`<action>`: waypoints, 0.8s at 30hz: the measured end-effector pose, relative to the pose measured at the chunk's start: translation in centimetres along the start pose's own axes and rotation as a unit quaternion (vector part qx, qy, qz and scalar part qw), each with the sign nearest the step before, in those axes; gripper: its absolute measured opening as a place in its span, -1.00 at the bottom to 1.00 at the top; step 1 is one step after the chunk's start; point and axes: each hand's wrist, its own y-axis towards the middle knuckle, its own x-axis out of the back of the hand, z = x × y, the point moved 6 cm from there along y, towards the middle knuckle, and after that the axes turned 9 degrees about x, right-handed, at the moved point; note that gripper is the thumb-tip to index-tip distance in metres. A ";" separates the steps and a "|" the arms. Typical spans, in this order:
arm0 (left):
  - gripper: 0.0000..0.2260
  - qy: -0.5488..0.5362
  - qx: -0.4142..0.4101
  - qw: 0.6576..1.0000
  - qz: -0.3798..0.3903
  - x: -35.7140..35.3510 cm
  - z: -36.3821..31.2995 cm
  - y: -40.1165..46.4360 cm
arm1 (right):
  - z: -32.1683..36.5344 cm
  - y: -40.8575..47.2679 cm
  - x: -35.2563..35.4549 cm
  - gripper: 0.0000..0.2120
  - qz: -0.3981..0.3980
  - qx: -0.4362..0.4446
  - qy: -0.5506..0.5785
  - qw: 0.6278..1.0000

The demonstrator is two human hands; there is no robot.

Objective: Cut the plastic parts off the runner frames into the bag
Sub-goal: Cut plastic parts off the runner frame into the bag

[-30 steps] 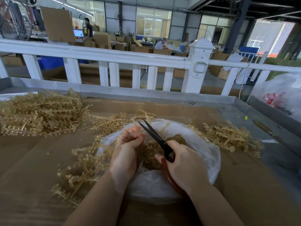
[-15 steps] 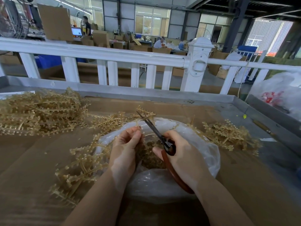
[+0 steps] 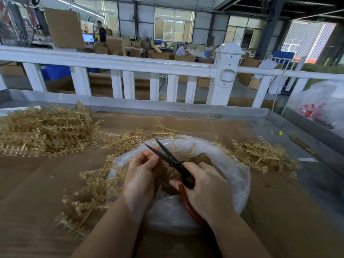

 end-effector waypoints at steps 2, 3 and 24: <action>-0.87 -0.001 0.004 1.000 0.004 -0.1 0.0 0.0 | 0.2 0.0 0.0 -0.60 -0.005 0.010 -0.013 1.000; -0.86 -0.001 0.004 1.000 0.003 -0.2 0.0 -0.1 | 0.3 0.0 0.0 -0.60 -0.004 0.011 -0.017 1.000; -0.85 0.023 0.033 0.998 0.050 -1.3 -0.3 -1.4 | 0.4 0.0 -0.5 -0.67 0.016 0.018 0.028 0.999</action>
